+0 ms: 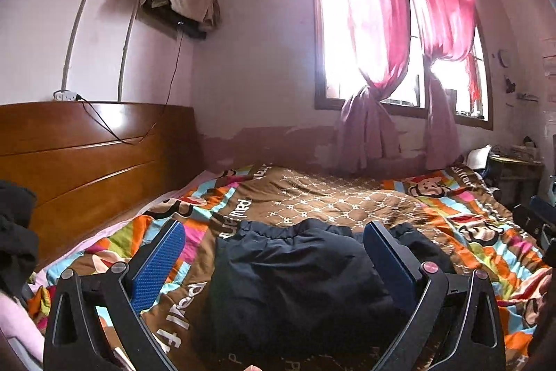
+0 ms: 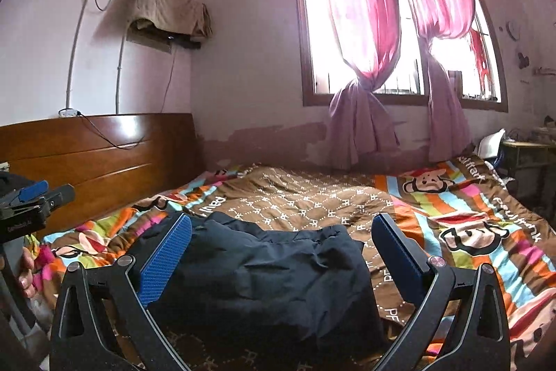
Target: Fold large clothes
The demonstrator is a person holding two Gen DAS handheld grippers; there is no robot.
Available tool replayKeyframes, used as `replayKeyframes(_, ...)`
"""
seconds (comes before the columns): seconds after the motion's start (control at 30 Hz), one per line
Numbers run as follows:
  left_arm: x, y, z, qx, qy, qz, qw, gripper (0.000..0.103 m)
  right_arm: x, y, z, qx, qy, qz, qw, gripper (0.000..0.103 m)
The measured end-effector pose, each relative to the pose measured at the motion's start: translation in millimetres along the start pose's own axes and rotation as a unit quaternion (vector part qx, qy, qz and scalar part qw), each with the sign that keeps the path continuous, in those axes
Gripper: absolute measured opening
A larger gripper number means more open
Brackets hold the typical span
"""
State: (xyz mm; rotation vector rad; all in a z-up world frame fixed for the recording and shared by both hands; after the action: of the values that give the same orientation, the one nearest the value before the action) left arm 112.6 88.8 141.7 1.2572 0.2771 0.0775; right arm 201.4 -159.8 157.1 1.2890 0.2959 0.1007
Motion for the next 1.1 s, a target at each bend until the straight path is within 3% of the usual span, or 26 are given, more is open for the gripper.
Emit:
replayKeyframes(0.17,-31,-3,4,-0.001,-0.022,-0.002,0.9998,0.103,-29,0,-3,0.012,0.016,0.013,1.0,0.102)
replayKeyframes(0.63,-77,-35,-17,-0.014,0.005,-0.013,0.9998,0.103,-88,-35,-18,0.018,-0.02,0.021,0.999,0.102)
replayKeyframes(0.8,-90,-50,-25,-0.017,0.004,-0.005,0.9998,0.103,-101,-46,-26,-0.011,-0.026,0.024,0.999,0.102)
replayKeyframes(1.1,-97,-85,-21,-0.004,-0.005,-0.024,0.9997,0.103,-107,-70,-38,-0.002,-0.01,-0.001,1.0,0.102)
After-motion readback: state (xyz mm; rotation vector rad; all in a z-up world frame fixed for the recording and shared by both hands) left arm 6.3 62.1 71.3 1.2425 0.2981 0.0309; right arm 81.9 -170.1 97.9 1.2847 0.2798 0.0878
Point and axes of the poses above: each gripper's, at about its wrist camera, not at the fingertips, and x roughly the way its jaws point, z to its right, y to its top, the point moved 5 cm from there along x, roughly the way its jaws point, and after that the axes turned 15 degrees about -x, right-handed, at the moved point
